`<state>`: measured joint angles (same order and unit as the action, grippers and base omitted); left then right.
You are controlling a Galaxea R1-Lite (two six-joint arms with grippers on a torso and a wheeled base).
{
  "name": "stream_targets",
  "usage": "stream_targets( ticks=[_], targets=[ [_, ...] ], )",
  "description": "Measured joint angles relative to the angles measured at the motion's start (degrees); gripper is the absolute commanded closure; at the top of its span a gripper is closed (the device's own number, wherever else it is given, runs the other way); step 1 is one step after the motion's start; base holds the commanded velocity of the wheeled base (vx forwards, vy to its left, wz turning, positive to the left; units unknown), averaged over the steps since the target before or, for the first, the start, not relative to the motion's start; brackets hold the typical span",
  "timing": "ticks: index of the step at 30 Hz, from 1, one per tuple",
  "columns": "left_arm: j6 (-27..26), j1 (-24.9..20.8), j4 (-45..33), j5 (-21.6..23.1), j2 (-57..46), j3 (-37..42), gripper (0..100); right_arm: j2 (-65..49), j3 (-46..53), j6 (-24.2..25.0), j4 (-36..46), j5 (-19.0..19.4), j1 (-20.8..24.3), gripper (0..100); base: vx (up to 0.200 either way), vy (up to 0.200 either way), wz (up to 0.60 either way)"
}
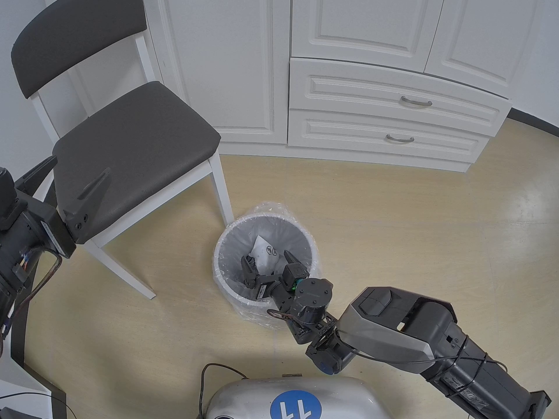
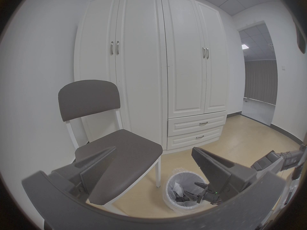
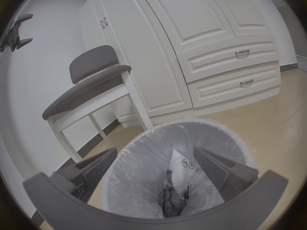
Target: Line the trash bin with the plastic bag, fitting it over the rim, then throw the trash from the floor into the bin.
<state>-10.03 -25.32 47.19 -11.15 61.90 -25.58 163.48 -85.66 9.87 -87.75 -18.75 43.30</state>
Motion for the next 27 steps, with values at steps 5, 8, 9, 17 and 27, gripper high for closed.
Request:
stream_targets(
  ticks=[5, 8, 9, 17, 27],
  targets=[
    [0.02, 0.0, -0.01, 0.02, -0.09, 0.0, 0, -1.18, 2.01, -0.17, 0.02, -0.07, -0.15, 0, 0.0, 0.0, 0.0],
    [0.02, 0.0, 0.0, 0.05, -0.09, 0.0, 0, -3.13, 4.46, -0.27, -0.02, 0.01, -0.28, 0, 0.0, 0.0, 0.0],
    [0.02, 0.0, 0.0, 0.05, -0.11, 0.0, 0, -3.99, 5.57, -0.28, 0.09, 0.11, -0.39, 0, 0.0, 0.0, 0.0],
    [0.0, 0.0, -0.01, 0.16, -0.06, 0.04, 0, -13.12, 14.84, -0.96, 0.73, 3.27, -3.19, 0, 0.0, 0.0, 0.0],
    [0.07, 0.0, -0.04, 0.21, 0.06, 0.04, 0, -20.07, 16.2, -0.9, 15.54, 3.8, -10.18, 0, 0.0, 0.0, 0.0]
  ],
)
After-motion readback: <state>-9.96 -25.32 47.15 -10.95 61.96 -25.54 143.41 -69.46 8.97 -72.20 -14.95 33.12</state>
